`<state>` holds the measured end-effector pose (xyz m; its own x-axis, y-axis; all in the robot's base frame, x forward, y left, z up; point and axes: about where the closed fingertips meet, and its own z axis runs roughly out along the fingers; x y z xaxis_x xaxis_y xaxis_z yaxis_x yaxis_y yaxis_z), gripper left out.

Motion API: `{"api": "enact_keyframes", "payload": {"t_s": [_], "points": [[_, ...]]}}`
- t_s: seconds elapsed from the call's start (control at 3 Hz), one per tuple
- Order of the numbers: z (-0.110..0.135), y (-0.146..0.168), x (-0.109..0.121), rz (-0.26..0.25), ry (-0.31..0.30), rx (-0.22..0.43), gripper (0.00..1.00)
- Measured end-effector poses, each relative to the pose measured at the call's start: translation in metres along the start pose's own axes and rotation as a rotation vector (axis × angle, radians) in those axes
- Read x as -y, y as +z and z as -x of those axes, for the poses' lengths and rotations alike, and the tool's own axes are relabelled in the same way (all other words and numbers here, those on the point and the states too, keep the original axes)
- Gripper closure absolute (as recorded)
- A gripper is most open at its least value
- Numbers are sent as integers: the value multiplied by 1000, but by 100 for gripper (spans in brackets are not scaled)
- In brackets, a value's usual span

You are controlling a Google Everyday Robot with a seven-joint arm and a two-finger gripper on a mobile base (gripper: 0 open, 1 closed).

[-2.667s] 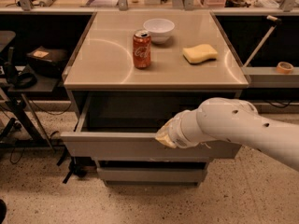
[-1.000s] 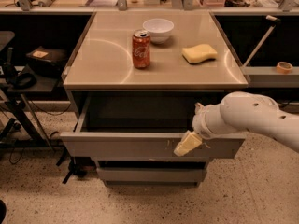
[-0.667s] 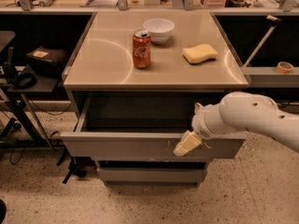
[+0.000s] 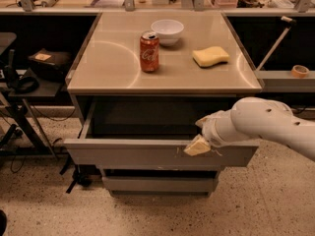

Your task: Open top drawer

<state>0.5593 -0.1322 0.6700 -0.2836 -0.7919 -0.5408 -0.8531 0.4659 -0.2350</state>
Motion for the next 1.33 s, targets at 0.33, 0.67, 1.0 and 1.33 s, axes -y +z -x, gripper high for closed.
{"api": "enact_keyframes", "payload": {"t_s": [0.33, 0.67, 1.0, 1.33], "points": [[0, 0, 0, 0, 0, 0, 64], [0, 0, 0, 0, 0, 0, 88], [-5, -9, -11, -16, 10, -29, 100], [-3, -11, -10, -16, 10, -29, 100]]}}
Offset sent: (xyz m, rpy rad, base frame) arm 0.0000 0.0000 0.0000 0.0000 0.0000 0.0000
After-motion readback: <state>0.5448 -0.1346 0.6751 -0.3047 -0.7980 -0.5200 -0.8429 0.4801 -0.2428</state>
